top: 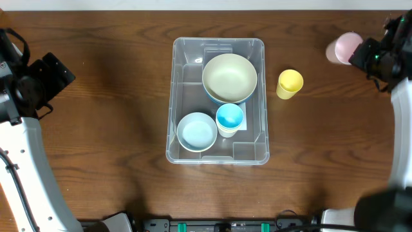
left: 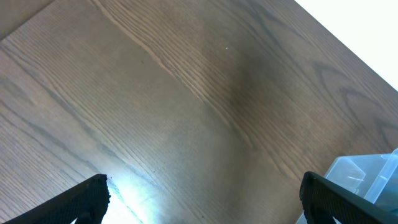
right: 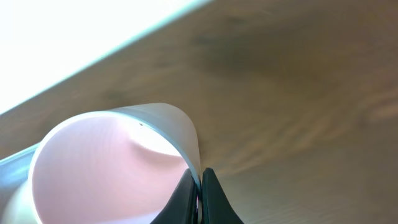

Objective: Pack container
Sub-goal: 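Grasp the pink cup's rim with the right gripper and lift, then lower the pink cup into the light blue cup and release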

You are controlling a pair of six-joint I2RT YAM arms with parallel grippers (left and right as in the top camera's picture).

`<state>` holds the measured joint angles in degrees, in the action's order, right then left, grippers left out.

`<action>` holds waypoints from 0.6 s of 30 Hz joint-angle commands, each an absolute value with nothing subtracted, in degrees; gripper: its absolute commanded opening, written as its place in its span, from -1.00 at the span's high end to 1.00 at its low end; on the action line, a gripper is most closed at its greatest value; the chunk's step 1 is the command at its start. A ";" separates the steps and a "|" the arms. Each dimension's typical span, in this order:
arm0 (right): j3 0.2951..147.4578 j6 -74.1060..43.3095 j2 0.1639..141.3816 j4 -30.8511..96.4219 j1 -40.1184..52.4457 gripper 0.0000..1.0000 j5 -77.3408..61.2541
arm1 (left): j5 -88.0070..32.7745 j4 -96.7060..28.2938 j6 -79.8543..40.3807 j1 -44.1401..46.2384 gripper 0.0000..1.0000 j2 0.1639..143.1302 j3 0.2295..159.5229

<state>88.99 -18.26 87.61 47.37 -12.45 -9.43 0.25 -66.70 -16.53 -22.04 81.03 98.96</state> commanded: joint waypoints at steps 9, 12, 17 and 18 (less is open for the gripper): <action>89.23 -11.51 80.77 59.57 18.63 0.97 -10.92 | 0.71 -66.85 -16.62 -22.33 -0.96 81.34 98.52; 89.23 -11.51 83.26 60.36 24.47 0.97 -5.28 | 0.71 -66.87 -16.62 -22.33 -0.96 81.34 98.52; 89.23 -11.62 88.90 60.25 29.15 0.97 -0.73 | 0.71 -66.87 -16.62 -22.33 -0.96 81.34 98.52; 89.23 -11.77 90.15 60.23 29.32 0.98 -0.03 | 0.71 -66.85 -16.62 -22.33 -0.96 81.34 98.52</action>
<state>89.19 -12.56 87.66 60.23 28.49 -5.13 0.23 -66.70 -16.51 -22.04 81.03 98.96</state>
